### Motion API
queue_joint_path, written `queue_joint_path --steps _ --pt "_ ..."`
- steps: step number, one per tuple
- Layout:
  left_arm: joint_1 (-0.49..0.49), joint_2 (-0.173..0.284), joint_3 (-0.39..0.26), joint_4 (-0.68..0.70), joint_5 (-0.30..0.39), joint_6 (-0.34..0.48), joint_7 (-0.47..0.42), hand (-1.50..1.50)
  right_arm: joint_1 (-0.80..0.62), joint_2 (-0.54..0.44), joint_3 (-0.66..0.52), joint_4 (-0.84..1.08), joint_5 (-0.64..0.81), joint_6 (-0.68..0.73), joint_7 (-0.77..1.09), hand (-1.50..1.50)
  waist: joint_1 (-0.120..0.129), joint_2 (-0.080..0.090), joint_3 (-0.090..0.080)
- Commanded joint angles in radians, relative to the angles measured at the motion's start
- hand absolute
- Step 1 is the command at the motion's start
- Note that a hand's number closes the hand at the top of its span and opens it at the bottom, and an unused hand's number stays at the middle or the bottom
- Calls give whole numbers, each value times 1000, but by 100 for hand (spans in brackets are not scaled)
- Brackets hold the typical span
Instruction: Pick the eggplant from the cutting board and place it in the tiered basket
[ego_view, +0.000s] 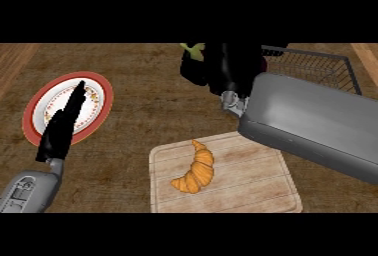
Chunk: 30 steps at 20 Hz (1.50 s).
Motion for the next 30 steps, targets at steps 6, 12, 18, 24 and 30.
queue_joint_path --steps 6,12,18,24,30 --pt "27 38 61 17 28 -36 -39 0 -178 133 -71 135 -13 205 194 150 -39 19 8" --pt "63 9 34 -71 -4 1 -11 0 -146 106 -53 227 -26 269 47 150 -30 22 9" --pt "89 21 52 -57 5 -15 -37 0 -153 26 32 314 -24 406 -9 150 -39 21 7" --pt "100 -1 36 -65 -19 -1 -40 0 -127 -22 79 401 -14 467 -54 150 -35 22 8" --pt "79 19 71 -80 -11 -20 -15 0 -32 -128 13 386 -56 482 -262 150 -35 26 10"
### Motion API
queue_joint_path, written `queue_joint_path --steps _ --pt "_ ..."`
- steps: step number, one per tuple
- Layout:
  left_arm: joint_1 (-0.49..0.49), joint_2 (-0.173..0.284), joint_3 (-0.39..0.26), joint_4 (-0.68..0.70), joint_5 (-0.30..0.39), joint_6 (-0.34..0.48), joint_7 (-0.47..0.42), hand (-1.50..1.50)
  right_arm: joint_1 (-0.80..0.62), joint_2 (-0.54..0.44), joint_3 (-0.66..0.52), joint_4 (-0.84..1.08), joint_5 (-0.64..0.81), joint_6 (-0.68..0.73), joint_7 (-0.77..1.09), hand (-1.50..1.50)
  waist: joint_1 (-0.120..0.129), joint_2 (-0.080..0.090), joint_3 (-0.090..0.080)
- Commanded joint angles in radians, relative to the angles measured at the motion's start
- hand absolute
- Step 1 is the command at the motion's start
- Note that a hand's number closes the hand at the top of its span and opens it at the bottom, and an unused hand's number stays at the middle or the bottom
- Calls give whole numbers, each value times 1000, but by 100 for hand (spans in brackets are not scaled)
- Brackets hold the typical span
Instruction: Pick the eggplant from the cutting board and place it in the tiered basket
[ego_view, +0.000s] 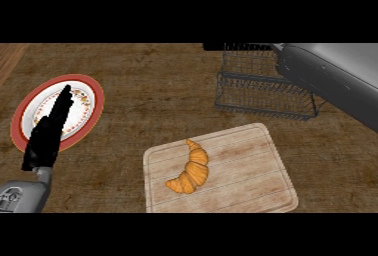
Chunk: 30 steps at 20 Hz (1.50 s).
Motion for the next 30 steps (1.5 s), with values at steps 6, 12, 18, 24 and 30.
queue_joint_path --steps 6,12,18,24,30 --pt "11 -24 4 -19 -25 -2 5 0 162 -57 -149 -42 -28 70 -120 150 2 2 1" --pt "9 -23 8 -59 -15 -24 38 0 286 -26 -275 -16 -137 57 -157 150 11 4 2" --pt "-54 -4 53 -12 -12 -56 66 0 390 -18 -380 -77 -98 7 -156 -150 -1 2 1" --pt "26 -23 44 -56 -27 -53 36 0 434 -16 -480 -112 -10 -148 -180 -150 4 1 1" --pt "21 -57 52 20 -53 -32 -25 0 462 -116 -585 -234 51 -185 -154 -150 -14 0 0"
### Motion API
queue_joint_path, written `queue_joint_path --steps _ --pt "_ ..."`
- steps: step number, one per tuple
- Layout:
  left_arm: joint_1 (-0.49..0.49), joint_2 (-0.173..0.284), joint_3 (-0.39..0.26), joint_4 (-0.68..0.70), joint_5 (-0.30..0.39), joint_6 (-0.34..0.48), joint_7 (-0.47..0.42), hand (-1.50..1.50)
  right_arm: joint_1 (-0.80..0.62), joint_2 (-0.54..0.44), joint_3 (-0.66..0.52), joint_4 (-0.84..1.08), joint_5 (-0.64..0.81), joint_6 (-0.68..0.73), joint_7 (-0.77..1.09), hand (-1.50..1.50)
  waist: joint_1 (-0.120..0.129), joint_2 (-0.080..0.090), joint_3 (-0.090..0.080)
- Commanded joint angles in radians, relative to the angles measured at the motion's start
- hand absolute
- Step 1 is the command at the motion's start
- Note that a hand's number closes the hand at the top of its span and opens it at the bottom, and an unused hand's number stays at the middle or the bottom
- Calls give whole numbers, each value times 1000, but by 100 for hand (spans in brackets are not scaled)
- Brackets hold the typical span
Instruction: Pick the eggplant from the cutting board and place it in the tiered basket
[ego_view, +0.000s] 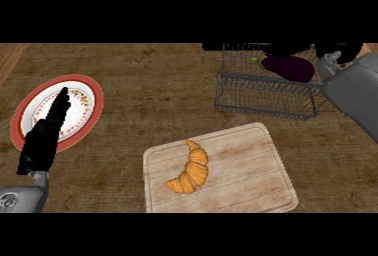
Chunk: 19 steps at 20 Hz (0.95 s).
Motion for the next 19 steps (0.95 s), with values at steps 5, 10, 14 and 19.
queue_joint_path --steps 5,10,14,19 --pt "41 7 24 -58 -6 5 33 0 146 -191 -164 -254 -30 6 162 -150 -25 -11 0" --pt "53 19 61 -32 31 -30 6 0 340 -336 -306 -456 -176 25 167 -150 -42 -11 1" --pt "69 7 44 -58 3 -7 50 0 536 -457 -433 -644 -290 29 123 -150 -66 -18 3" --pt "60 14 70 -35 10 -15 40 0 818 -477 -661 -712 -414 -12 -70 -150 -70 -13 4"
